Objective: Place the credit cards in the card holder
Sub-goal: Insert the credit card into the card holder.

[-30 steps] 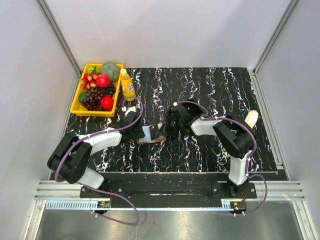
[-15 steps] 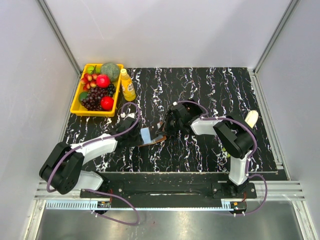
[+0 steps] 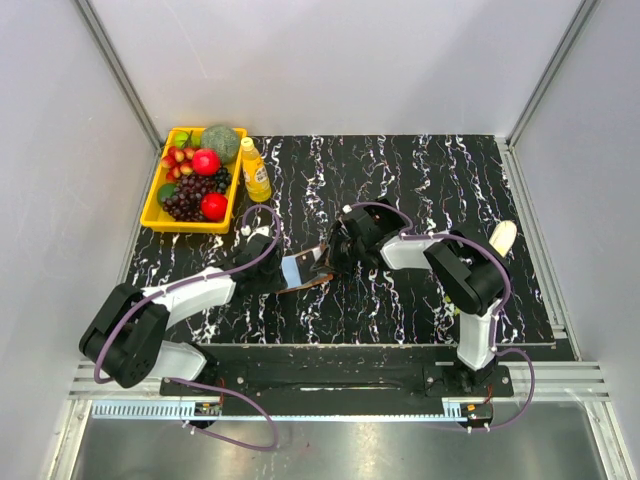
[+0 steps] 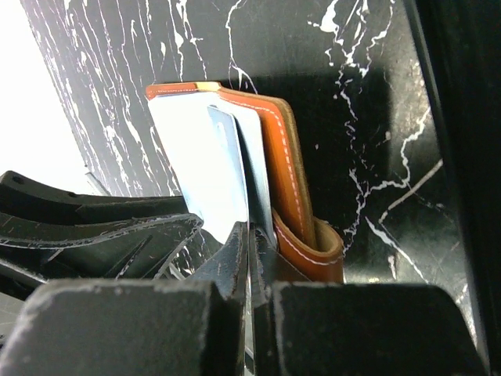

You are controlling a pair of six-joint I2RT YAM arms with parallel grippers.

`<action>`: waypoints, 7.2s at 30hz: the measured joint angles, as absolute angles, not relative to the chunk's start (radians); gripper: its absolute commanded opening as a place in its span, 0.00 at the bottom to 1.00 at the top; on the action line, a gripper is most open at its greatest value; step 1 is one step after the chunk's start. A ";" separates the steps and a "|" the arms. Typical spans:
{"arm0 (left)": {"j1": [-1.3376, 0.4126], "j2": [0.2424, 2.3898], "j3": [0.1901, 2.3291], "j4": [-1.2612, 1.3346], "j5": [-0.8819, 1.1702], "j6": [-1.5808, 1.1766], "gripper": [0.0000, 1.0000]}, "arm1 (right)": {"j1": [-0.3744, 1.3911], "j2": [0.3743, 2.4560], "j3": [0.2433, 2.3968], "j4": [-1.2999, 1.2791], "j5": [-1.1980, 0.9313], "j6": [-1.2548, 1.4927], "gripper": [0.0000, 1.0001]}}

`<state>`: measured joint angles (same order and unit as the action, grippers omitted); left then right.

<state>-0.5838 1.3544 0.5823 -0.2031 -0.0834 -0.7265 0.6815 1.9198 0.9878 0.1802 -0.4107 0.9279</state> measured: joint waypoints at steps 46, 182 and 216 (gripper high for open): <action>-0.592 1.396 0.615 -0.190 -0.101 -0.723 0.33 | 0.751 1.950 1.191 -0.107 -0.280 0.633 0.43; -0.558 1.066 0.250 0.096 -0.140 -0.844 0.34 | 0.968 2.065 1.477 -0.417 0.069 0.726 0.33; -0.561 0.975 0.273 -0.084 -0.198 -0.837 0.38 | 0.944 2.040 1.456 -0.381 0.020 0.655 0.58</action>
